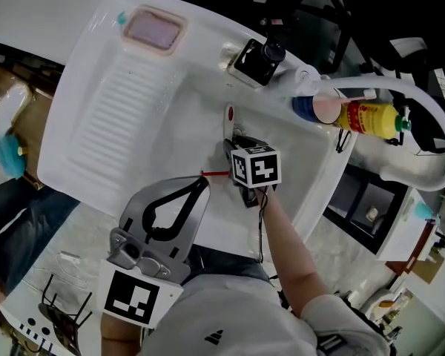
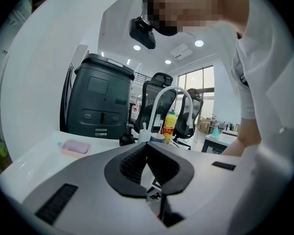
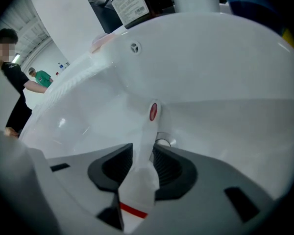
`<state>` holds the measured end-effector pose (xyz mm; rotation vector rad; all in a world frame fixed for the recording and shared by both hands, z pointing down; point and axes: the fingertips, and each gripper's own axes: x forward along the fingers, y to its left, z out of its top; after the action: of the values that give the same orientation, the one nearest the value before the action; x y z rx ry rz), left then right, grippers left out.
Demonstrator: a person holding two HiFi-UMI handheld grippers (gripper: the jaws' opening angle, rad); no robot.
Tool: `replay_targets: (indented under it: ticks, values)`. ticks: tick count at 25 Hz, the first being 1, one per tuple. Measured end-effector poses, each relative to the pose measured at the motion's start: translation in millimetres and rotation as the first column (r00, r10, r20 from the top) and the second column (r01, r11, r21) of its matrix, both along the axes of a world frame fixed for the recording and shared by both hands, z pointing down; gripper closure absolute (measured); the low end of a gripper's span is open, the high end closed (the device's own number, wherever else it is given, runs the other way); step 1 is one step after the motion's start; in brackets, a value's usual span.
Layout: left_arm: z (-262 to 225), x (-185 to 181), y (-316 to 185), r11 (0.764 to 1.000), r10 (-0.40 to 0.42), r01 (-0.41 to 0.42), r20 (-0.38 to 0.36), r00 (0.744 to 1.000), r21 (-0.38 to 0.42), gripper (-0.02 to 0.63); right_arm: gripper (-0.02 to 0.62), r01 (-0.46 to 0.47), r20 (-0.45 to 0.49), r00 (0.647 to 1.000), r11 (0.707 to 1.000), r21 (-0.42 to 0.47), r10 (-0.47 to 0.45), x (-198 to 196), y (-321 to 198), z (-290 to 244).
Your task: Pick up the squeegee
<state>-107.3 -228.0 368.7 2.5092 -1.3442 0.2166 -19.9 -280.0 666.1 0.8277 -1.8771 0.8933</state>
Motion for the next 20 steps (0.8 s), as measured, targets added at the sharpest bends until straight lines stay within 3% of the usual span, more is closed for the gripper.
replay_targets:
  ticks: [10,20]
  values:
    - [6.4,-7.7,-0.6,1.000,-0.016,0.016,0.008,1.000,-0.013,0.594,0.456,0.025,-0.088,0.996,1.000,-0.018,-0.026,-2.4,-1.8,23.0]
    - [8.8,-10.6,-3.2,1.000,-0.021,0.021,-0.001,1.000,-0.013,0.594,0.451,0.026,-0.066,0.997,0.999,-0.039,-0.029,-7.3,-4.0,27.2]
